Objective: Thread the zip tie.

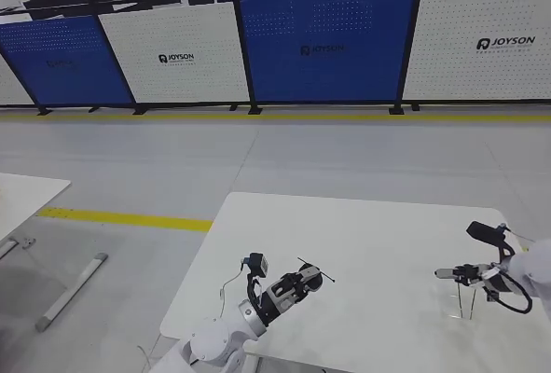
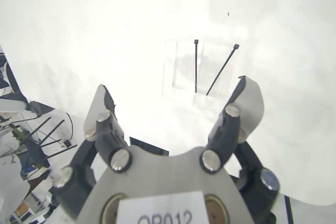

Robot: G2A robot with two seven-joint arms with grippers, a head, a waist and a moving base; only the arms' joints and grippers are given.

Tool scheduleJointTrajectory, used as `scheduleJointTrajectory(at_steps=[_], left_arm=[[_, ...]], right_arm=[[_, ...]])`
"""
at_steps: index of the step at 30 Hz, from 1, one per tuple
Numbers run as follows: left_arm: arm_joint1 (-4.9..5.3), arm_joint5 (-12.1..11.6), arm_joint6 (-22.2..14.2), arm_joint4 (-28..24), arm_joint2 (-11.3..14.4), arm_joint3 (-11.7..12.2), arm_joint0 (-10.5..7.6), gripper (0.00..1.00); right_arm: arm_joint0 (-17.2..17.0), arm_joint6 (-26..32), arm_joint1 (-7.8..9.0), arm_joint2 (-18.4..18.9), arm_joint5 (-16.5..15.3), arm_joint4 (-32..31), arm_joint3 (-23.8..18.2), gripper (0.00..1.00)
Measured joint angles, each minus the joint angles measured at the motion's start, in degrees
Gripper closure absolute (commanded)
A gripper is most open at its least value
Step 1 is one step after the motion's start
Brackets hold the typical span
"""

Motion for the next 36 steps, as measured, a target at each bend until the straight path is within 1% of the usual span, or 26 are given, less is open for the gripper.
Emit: scheduleJointTrajectory(at_steps=[2,4,12,14,16,17,18,19,20,21,22,23,24,26,29,30,31,33,35,36], left_arm=[[0.0,0.0,0.0,0.0,0.0,0.0,0.0,1.0],[0.0,0.0,0.0,0.0,0.0,0.0,0.0,1.0],[0.0,0.0,0.0,0.0,0.0,0.0,0.0,1.0],[0.0,0.0,0.0,0.0,0.0,0.0,0.0,1.0],[0.0,0.0,0.0,0.0,0.0,0.0,0.0,1.0],[0.0,0.0,0.0,0.0,0.0,0.0,0.0,1.0],[0.0,0.0,0.0,0.0,0.0,0.0,0.0,1.0],[0.0,0.0,0.0,0.0,0.0,0.0,0.0,1.0],[0.0,0.0,0.0,0.0,0.0,0.0,0.0,1.0],[0.0,0.0,0.0,0.0,0.0,0.0,0.0,1.0],[0.0,0.0,0.0,0.0,0.0,0.0,0.0,1.0],[0.0,0.0,0.0,0.0,0.0,0.0,0.0,1.0],[0.0,0.0,0.0,0.0,0.0,0.0,0.0,1.0],[0.0,0.0,0.0,0.0,0.0,0.0,0.0,1.0],[0.0,0.0,0.0,0.0,0.0,0.0,0.0,1.0],[0.0,0.0,0.0,0.0,0.0,0.0,0.0,1.0],[0.0,0.0,0.0,0.0,0.0,0.0,0.0,1.0],[0.0,0.0,0.0,0.0,0.0,0.0,0.0,1.0],[0.0,0.0,0.0,0.0,0.0,0.0,0.0,1.0],[0.0,0.0,0.0,0.0,0.0,0.0,0.0,1.0]], right_arm=[[1.9,0.9,-0.51,-2.2,-0.1,-1.3,1.7,0.0],[3.4,0.9,-0.88,-4.0,0.4,-2.2,2.9,0.0],[3.4,0.8,-0.89,-4.1,0.4,-2.2,3.0,0.0],[2.8,-0.3,-0.91,-4.4,-0.6,-2.7,2.7,0.0],[2.8,-0.4,-0.99,-4.7,-0.1,-3.3,2.5,0.0],[3.0,-0.3,-1.05,-4.9,0.2,-3.7,2.4,0.51],[3.1,-0.2,-1.12,-5.2,0.5,-4.1,2.3,0.59],[3.3,-0.2,-1.21,-5.5,0.8,-4.5,2.3,0.57],[3.3,-0.2,-1.26,-5.6,1.1,-4.6,2.2,0.51],[3.3,-0.1,-1.28,-5.6,1.2,-4.8,2.2,0.55],[3.3,0.1,-1.23,-5.5,1.3,-4.9,2.1,0.56],[3.2,0.3,-1.15,-5.2,1.1,-5.0,2.0,0.6],[3.0,0.6,-1.04,-4.9,1.0,-5.1,1.8,0.62],[2.6,0.9,-0.81,-4.7,0.9,-5.7,1.6,0.62],[2.4,0.9,-0.54,-5.1,0.9,-5.8,1.7,0.73],[2.6,0.9,-0.47,-5.4,0.8,-5.6,2.0,0.79],[2.9,0.9,-0.42,-5.9,0.8,-5.3,2.4,0.82],[3.5,0.9,-0.38,-6.7,0.9,-4.8,3.0,0.83],[4.2,0.9,-0.35,-7.7,1.1,-4.4,3.8,0.95],[4.5,0.9,-0.33,-8.1,1.2,-4.3,4.1,0.96]])
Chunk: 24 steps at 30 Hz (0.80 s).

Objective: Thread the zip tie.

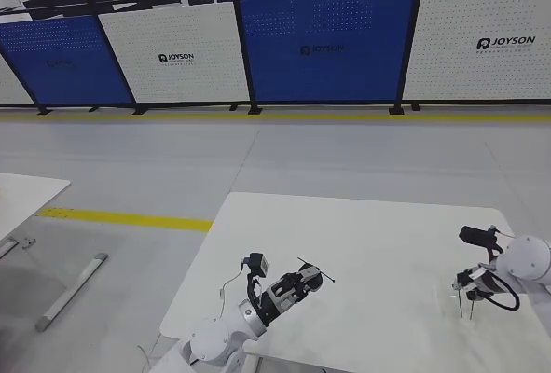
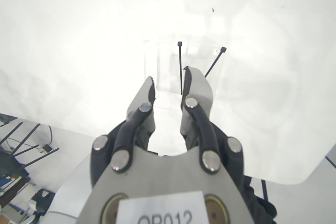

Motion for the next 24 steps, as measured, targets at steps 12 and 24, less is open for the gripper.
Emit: scheduleJointTrajectory(at_steps=[12,24], left_arm=[[0.0,0.0,0.0,0.0,0.0,0.0,0.0,1.0],[0.0,0.0,0.0,0.0,0.0,0.0,0.0,1.0]], right_arm=[[4.1,0.0,0.23,-7.2,1.2,0.4,3.3,0.73],[8.6,0.0,-0.57,-14.1,1.2,2.4,6.4,0.72]])
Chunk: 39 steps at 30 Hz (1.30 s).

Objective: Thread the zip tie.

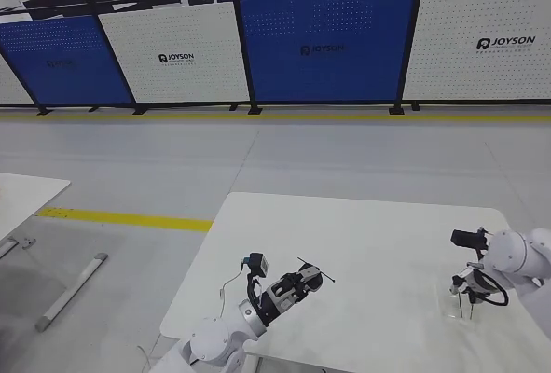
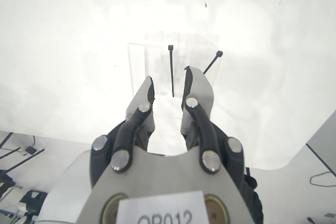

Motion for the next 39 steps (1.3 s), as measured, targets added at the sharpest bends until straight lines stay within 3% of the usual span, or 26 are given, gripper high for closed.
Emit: scheduleJointTrajectory(at_steps=[7,22,28,33,35,36,39], left_arm=[[0.0,0.0,0.0,0.0,0.0,0.0,0.0,1.0],[0.0,0.0,0.0,0.0,0.0,0.0,0.0,1.0],[0.0,0.0,0.0,0.0,0.0,0.0,0.0,1.0],[0.0,0.0,0.0,0.0,0.0,0.0,0.0,1.0],[0.0,0.0,0.0,0.0,0.0,0.0,0.0,1.0],[0.0,0.0,0.0,0.0,0.0,0.0,0.0,1.0],[0.0,0.0,0.0,0.0,0.0,0.0,0.0,1.0]], right_arm=[[2.9,0.0,-1.1,-4.3,0.0,1.8,3.6,0.73],[5.8,0.0,-3.11,-8.8,0.0,3.1,8.5,0.81],[7.8,0.0,-4.6,-11.9,0.0,3.8,11.7,0.75],[9.1,0.0,-5.64,-13.7,-0.3,5.0,14.0,0.82],[9.6,0.0,-6.12,-14.6,-0.3,5.1,14.8,0.97],[9.8,0.0,-6.32,-14.9,-0.3,5.2,15.2,1.0],[10.4,0.0,-6.85,-15.7,-0.3,5.4,16.2,1.0]])
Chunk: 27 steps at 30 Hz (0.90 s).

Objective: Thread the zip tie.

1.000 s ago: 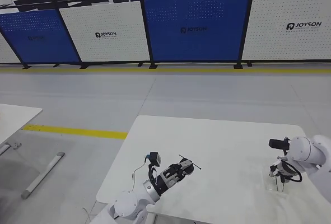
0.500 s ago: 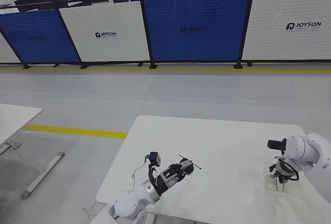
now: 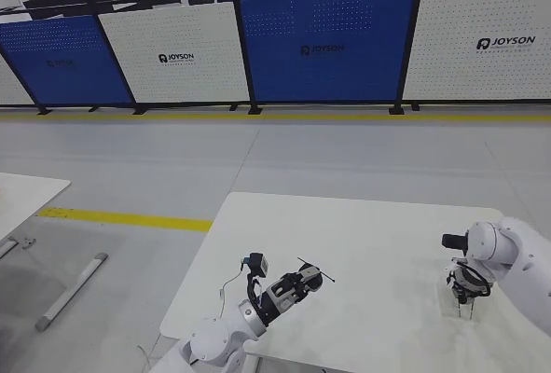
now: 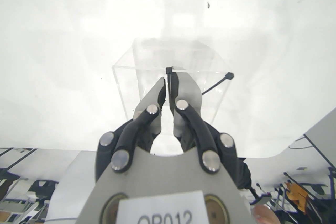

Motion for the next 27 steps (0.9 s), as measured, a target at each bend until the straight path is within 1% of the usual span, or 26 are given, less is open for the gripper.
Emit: scheduleJointTrajectory(at_steps=[4,9,12,15,18,21,22,24,25,27], left_arm=[[0.0,0.0,0.0,0.0,0.0,0.0,0.0,1.0],[0.0,0.0,0.0,0.0,0.0,0.0,0.0,1.0],[0.0,0.0,0.0,0.0,0.0,0.0,0.0,1.0],[0.0,0.0,0.0,0.0,0.0,0.0,0.0,1.0],[0.0,0.0,0.0,0.0,0.0,0.0,0.0,1.0],[0.0,0.0,0.0,0.0,0.0,0.0,0.0,1.0],[0.0,0.0,0.0,0.0,0.0,0.0,0.0,1.0],[0.0,0.0,0.0,0.0,0.0,0.0,0.0,1.0],[0.0,0.0,0.0,0.0,0.0,0.0,0.0,1.0],[0.0,0.0,0.0,0.0,0.0,0.0,0.0,1.0]], right_arm=[[0.3,0.0,-0.31,-0.4,0.0,-0.2,0.6,1.0],[0.0,-0.1,-0.07,0.3,0.2,-0.6,0.2,1.0],[-0.6,-0.8,0.5,1.5,0.3,-1.2,-0.9,1.0],[-1.8,-1.9,1.61,3.6,0.3,-1.5,-3.0,1.0],[-4.0,-3.5,3.56,7.3,0.3,-1.1,-6.7,1.0],[-7.5,-5.6,6.34,12.7,0.3,-1.0,-11.9,1.0],[-9.5,-6.5,7.61,15.5,0.3,-0.9,-14.6,1.0],[-13.0,-7.9,9.65,20.2,0.3,-0.6,-18.9,1.0],[-15.8,-8.8,10.95,23.6,0.3,-0.4,-22.1,1.0],[-20.2,-9.7,12.72,28.7,0.3,0.0,-27.3,1.0]])
